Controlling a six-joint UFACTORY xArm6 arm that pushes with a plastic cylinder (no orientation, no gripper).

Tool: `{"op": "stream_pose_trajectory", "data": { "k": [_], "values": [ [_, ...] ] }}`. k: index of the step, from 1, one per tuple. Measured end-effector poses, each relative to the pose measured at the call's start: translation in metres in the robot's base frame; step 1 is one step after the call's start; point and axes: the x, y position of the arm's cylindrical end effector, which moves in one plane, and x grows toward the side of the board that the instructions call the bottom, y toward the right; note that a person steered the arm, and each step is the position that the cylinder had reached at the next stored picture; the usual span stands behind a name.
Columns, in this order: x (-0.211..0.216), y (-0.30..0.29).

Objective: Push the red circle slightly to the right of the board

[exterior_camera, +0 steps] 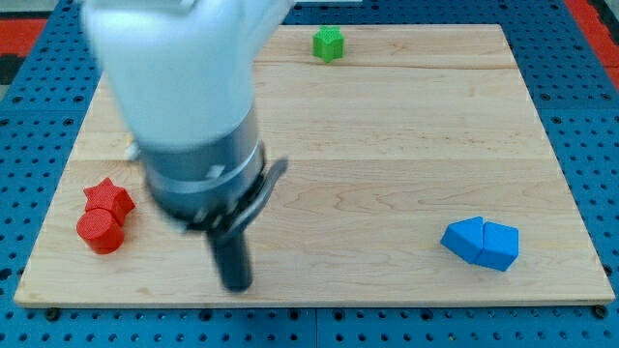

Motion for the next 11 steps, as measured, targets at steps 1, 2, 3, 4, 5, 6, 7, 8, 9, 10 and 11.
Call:
{"op": "stream_pose_trajectory", "data": {
  "k": [1, 2, 3, 4, 5, 6, 7, 8, 9, 10, 11],
  "values": [
    [0.002, -0.072],
    [0.002, -0.196],
    [-0.015, -0.215],
    [-0.053, -0.196],
    [-0.072, -0.179],
    [-0.078, -0.156],
    [-0.070, -0.124],
    [-0.062, -0.123],
    [-0.054, -0.147],
    [-0.048, -0.169],
    [-0.036, -0.155]
  ]
}}
